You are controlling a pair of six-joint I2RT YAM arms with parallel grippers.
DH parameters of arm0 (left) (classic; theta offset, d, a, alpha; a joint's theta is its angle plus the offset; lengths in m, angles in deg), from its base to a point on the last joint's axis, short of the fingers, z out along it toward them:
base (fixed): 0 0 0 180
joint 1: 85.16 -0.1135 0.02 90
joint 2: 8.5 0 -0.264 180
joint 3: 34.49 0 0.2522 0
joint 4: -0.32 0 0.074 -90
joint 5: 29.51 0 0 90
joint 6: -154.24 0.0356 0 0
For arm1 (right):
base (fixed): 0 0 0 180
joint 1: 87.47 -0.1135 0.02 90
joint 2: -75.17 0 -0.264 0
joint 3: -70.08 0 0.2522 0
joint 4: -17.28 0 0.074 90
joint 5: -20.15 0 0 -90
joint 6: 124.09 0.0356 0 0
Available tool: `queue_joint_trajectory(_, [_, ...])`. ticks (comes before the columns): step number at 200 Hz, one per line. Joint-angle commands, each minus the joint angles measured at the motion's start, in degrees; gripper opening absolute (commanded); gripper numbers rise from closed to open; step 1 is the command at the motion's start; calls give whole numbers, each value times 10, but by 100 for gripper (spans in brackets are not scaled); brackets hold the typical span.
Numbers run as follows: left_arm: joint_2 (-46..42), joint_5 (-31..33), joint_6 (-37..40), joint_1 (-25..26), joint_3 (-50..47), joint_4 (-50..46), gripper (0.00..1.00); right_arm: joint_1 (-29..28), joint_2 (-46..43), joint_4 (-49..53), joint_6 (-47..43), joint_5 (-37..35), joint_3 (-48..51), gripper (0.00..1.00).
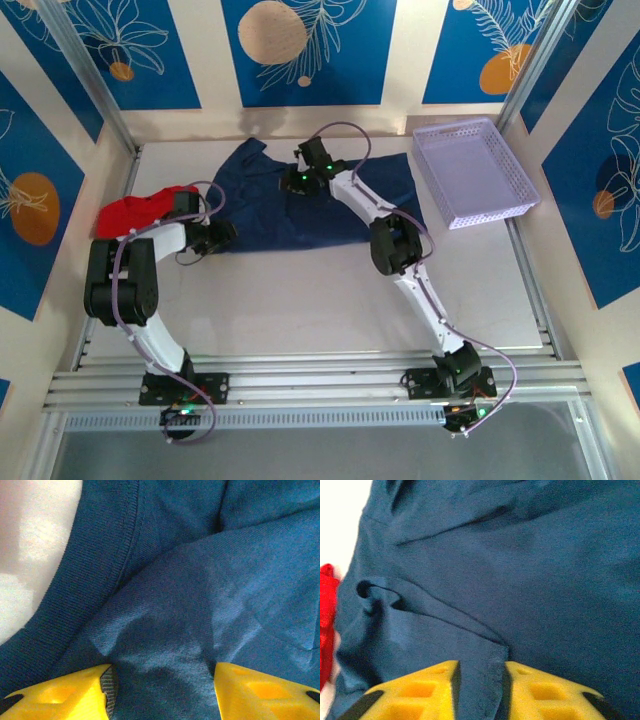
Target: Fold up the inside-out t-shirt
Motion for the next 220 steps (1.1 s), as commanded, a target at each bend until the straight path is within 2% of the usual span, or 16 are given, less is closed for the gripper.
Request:
queue_joint_trajectory(1, [13,-4,3,-4,-19,-34,56,12,-1,27,-2,13,-26,36])
queue_joint_trajectory(30, [-4,0,0,-4,-18,-41,56,27,-37,38,-31,43,-10,38])
queue_joint_trajectory(50, [-36,3,-2,-4,-15,-44,56,34,-91,51,-75,60,42,38])
queue_joint_trajectory(62, [-61,6,-6,-4,-11,-43,57,36,-145,47,-110,55,114,38])
queue_joint_trajectory(87, [-97,-5,-16,3,1,-33,58,49,-291,2,-161,39,327,39])
queue_joint_trajectory(104, [-103,-23,-20,16,13,-24,59,75,-374,-7,-177,27,446,40])
queue_joint_trajectory(127, [-83,-27,-15,42,35,-12,59,123,-443,11,-183,-7,555,42])
queue_joint_trajectory(171, [13,-36,-8,53,101,-21,60,197,-451,39,-197,-84,626,41])
queue_joint_trajectory(220, [52,5,12,51,108,-56,59,252,-383,107,-197,-126,591,38])
